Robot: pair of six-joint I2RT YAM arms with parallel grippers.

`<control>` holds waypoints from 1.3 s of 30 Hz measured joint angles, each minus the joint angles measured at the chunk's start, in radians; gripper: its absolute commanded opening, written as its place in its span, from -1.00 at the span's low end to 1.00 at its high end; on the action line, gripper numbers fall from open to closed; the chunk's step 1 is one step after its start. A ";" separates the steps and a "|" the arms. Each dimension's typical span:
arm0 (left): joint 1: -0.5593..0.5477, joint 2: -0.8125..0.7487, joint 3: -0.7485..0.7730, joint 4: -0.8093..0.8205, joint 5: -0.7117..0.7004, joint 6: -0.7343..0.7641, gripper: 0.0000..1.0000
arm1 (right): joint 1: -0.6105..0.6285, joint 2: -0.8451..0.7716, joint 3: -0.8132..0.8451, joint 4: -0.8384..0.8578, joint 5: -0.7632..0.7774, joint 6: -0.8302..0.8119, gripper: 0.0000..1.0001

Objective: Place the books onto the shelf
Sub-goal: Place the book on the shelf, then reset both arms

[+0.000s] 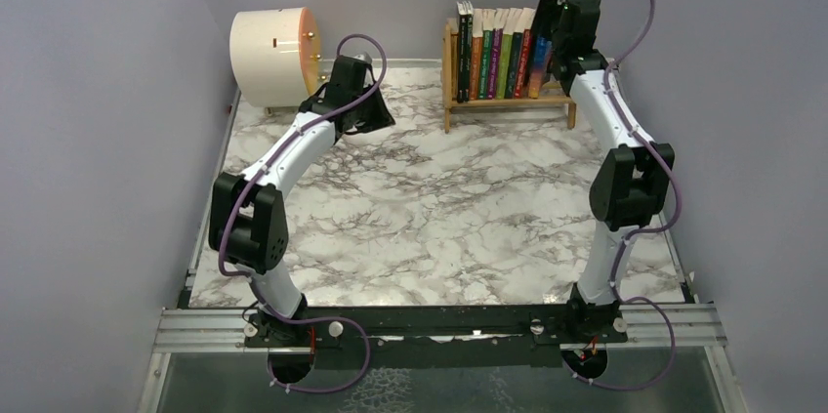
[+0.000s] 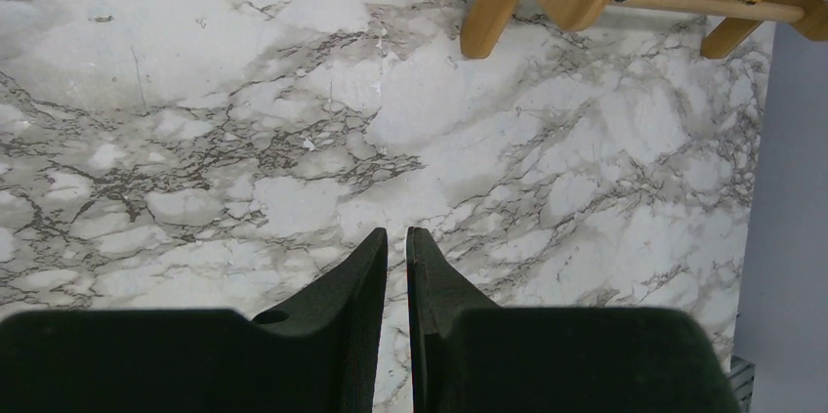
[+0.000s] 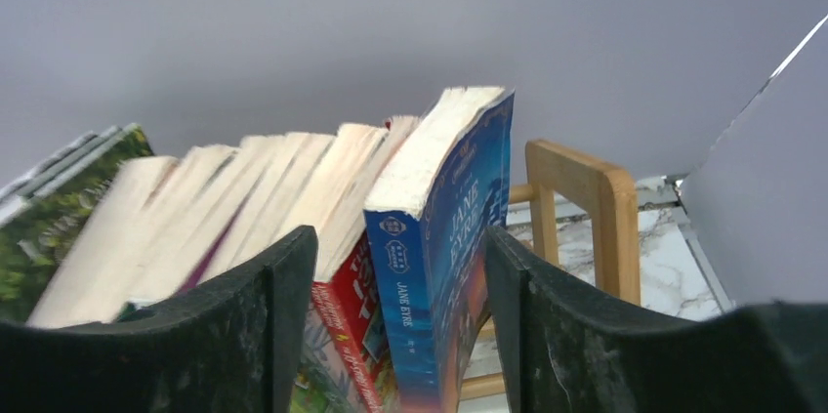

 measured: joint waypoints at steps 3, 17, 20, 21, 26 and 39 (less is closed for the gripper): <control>0.000 -0.014 0.000 0.005 0.000 -0.002 -0.71 | 0.009 -0.059 -0.014 0.001 -0.018 0.002 0.87; 0.000 -0.052 0.040 0.010 0.013 -0.006 0.98 | 0.230 -0.343 -0.158 -0.068 0.018 -0.024 1.00; 0.000 -0.077 0.040 0.007 0.004 -0.010 0.98 | 0.307 -0.427 -0.299 -0.083 0.029 -0.009 1.00; 0.000 -0.086 0.040 0.006 0.003 -0.010 0.98 | 0.328 -0.459 -0.356 -0.085 0.028 0.002 1.00; 0.000 -0.148 0.016 0.030 0.025 -0.010 0.98 | 0.406 -0.601 -0.605 -0.096 0.027 0.080 1.00; 0.000 -0.324 -0.212 0.204 0.043 -0.074 0.98 | 0.632 -0.727 -0.780 -0.080 0.077 0.172 1.00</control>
